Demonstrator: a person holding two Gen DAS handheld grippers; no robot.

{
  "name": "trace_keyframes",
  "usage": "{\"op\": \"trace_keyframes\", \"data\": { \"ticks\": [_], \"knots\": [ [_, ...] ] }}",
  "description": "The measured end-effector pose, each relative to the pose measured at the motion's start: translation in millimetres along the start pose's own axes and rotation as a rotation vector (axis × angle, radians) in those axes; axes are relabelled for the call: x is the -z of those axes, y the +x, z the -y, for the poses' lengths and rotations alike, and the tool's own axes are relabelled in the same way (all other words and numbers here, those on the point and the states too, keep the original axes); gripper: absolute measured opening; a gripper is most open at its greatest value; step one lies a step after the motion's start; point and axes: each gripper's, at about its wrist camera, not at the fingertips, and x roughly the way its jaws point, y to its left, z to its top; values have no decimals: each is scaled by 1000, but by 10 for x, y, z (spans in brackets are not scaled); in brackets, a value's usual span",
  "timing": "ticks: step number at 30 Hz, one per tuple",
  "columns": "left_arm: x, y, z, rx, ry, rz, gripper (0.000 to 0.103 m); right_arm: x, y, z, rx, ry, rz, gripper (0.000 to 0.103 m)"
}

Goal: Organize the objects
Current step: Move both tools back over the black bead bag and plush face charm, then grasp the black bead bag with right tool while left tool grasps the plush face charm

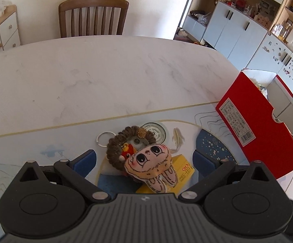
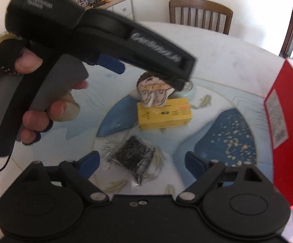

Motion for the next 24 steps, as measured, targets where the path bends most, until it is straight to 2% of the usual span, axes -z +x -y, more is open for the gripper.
{"op": "trace_keyframes", "data": {
  "ticks": [3, 7, 10, 12, 18, 24],
  "knots": [
    [16, 33, 20, -3, -2, -2, 99, 12, 83, -56, 7, -22, -21, 85],
    [43, 68, 40, -1, -7, -2, 91, 14, 141, -81, -3, -20, -27, 83],
    [53, 80, 64, -3, -10, 0, 81, 21, 182, -95, -6, -35, -30, 80],
    [61, 80, 66, -8, -14, 3, 70, 28, 195, -107, -5, -40, -31, 78],
    [57, 62, 26, -1, -38, 6, 53, 41, 213, -113, -2, -46, -37, 70],
    [60, 25, 13, -3, -35, 21, 50, 58, 194, -136, 11, -62, -35, 58]
  ]
}}
